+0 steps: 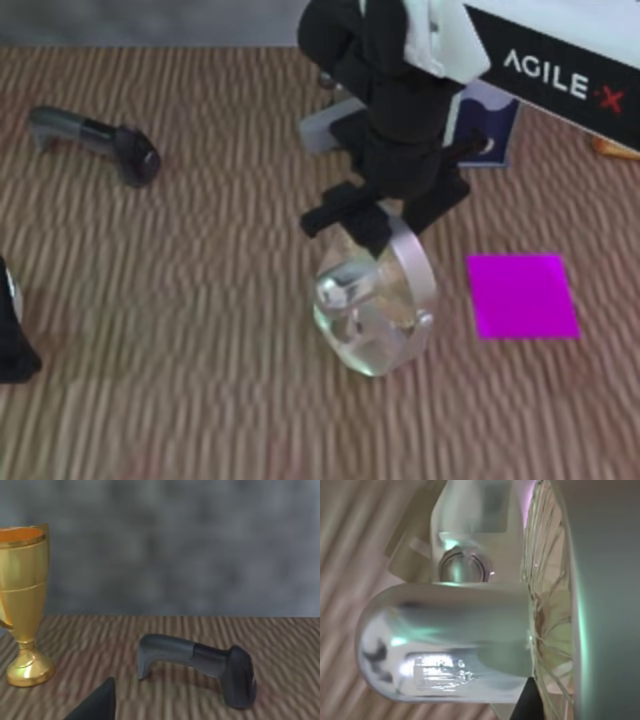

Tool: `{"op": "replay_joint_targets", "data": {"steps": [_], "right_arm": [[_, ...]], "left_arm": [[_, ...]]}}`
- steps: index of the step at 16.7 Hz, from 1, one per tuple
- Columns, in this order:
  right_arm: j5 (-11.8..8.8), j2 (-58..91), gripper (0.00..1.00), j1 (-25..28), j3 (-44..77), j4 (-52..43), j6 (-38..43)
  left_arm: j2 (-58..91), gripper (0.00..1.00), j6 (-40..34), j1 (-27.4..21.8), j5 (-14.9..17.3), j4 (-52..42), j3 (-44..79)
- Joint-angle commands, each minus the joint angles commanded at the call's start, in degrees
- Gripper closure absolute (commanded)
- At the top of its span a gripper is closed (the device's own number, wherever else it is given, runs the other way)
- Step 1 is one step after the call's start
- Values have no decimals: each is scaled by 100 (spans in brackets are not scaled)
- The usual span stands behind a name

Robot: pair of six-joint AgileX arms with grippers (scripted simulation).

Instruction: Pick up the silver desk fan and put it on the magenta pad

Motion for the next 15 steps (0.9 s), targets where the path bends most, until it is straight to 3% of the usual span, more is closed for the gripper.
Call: {"op": "replay_joint_targets", "data": {"steps": [9,15], "right_arm": [[-2,10,100,-11,21,-19,6],[0,189,100,23,1200,-996,10]], "left_arm": [[0,0,0,0,0,0,0],[0,0,0,0,0,0,0]]}}
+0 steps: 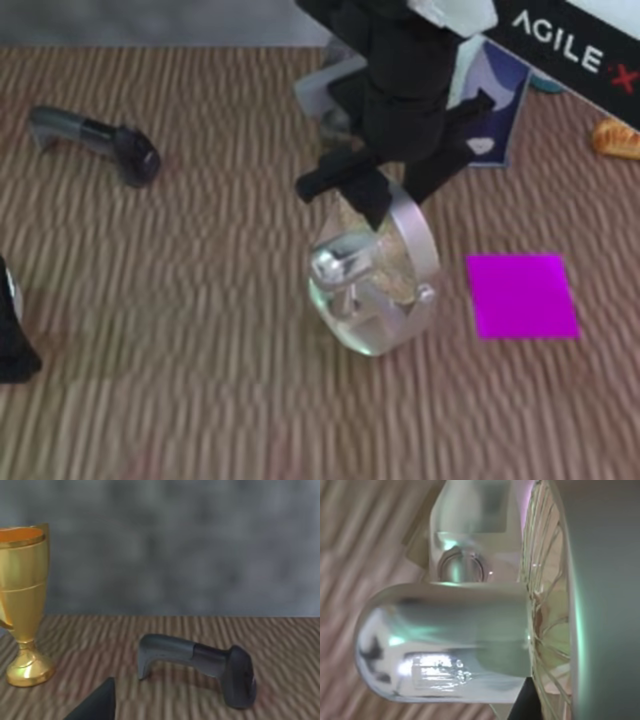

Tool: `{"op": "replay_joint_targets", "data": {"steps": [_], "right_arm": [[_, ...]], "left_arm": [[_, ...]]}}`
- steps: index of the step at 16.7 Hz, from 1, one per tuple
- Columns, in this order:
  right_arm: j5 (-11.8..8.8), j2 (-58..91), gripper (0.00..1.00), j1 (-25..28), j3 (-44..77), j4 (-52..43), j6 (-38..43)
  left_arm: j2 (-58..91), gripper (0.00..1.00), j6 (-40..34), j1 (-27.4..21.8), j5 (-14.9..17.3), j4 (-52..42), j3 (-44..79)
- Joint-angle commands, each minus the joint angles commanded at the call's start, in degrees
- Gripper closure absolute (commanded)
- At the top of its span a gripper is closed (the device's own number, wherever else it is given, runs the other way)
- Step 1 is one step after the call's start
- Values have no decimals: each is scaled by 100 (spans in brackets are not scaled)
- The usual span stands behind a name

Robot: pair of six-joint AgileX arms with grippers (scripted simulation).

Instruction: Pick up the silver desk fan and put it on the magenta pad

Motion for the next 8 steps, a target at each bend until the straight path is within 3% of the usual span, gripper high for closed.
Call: {"op": "replay_joint_targets", "data": {"steps": [8], "right_arm": [[-3,10,100,-28,283,-285,64]], "left_arm": [[0,0,0,0,0,0,0]]}}
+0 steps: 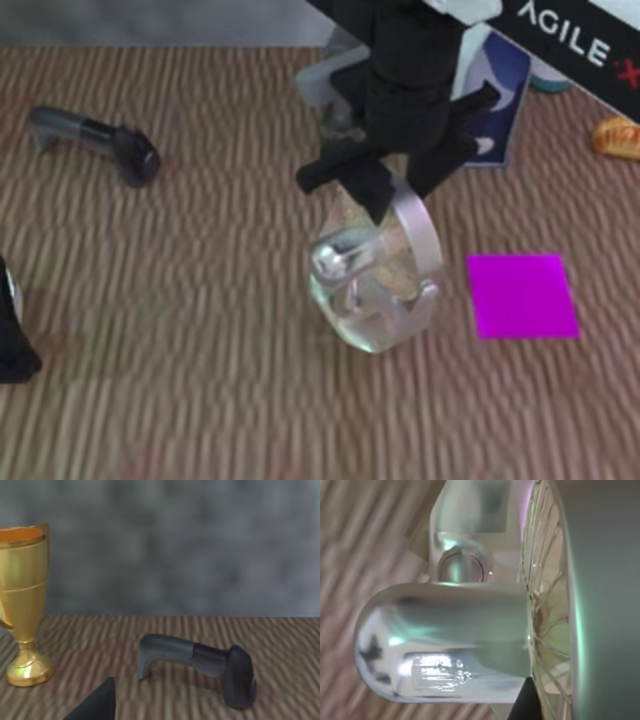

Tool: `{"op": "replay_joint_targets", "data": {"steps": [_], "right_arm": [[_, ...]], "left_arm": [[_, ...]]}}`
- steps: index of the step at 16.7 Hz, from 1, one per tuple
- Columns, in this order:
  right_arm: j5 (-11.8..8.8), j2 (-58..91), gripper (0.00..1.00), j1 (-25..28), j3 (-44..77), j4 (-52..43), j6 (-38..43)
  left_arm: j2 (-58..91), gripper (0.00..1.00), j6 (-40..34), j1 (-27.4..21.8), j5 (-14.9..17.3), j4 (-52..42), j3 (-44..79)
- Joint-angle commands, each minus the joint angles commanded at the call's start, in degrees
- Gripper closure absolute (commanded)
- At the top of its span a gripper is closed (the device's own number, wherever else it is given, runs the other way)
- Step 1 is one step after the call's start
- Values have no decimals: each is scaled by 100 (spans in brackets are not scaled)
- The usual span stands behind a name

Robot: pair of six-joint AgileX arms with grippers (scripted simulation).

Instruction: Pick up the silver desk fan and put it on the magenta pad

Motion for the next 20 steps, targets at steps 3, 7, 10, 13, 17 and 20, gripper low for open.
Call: {"op": "replay_joint_targets", "data": {"steps": [3,7,10,13,17,20], "right_arm": [[-1,-39,100,-84,-147,-15,541],[-4,-243,100,-333,-547,33,2075],[-10,-554,100,-593,-962,171,3741],[-22,-945,100,-884,-1434,362,5648],[-36,-1458,100,-1268,-2113,605,8037],[-40,-1793,100,-1518,-2608,760,9333]], "left_arm": [[0,0,0,0,0,0,0],[0,0,0,0,0,0,0],[0,0,0,0,0,0,0],[0,0,0,0,0,0,0],[0,0,0,0,0,0,0],[0,0,0,0,0,0,0]]}}
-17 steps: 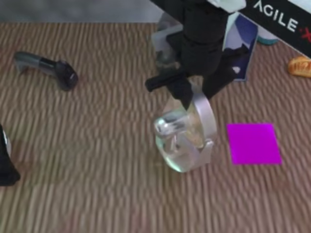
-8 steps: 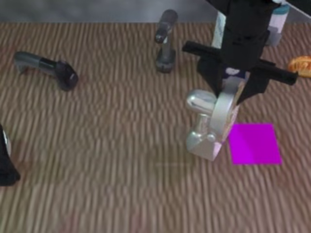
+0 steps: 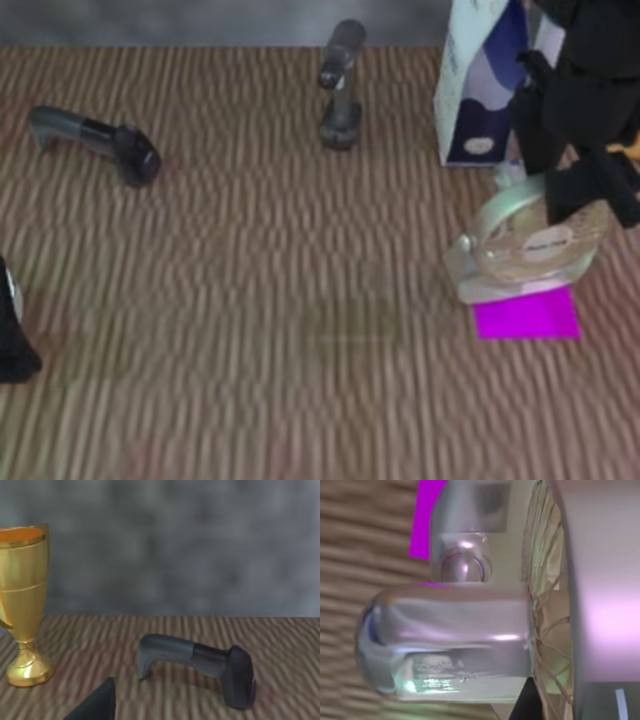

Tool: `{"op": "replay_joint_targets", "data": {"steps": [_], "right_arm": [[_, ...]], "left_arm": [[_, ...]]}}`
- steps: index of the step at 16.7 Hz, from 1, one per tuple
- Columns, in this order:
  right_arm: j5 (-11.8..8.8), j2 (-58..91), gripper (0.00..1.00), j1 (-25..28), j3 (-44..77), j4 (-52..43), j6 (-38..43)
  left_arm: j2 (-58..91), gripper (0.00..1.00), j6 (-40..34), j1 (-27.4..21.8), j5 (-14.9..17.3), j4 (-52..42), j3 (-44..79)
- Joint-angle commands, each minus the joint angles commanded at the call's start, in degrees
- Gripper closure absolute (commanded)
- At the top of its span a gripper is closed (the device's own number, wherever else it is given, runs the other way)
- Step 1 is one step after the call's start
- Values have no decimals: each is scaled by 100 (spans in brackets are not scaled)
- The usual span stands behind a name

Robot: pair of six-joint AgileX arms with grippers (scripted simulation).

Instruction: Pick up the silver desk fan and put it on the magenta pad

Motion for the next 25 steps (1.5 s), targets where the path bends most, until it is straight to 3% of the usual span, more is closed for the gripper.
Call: {"op": "replay_joint_targets", "data": {"steps": [5,11,20,25], "right_arm": [[0,-317,100,-221,-464,154,951],[1,-300,100,-193,-478,172,956],[0,-259,100,-236,-1176,924,949],[0,-259,62,-236,-1176,924,949]], "left_arm": [[0,0,0,0,0,0,0],[0,0,0,0,0,0,0],[0,0,0,0,0,0,0],[0,0,0,0,0,0,0]]}}
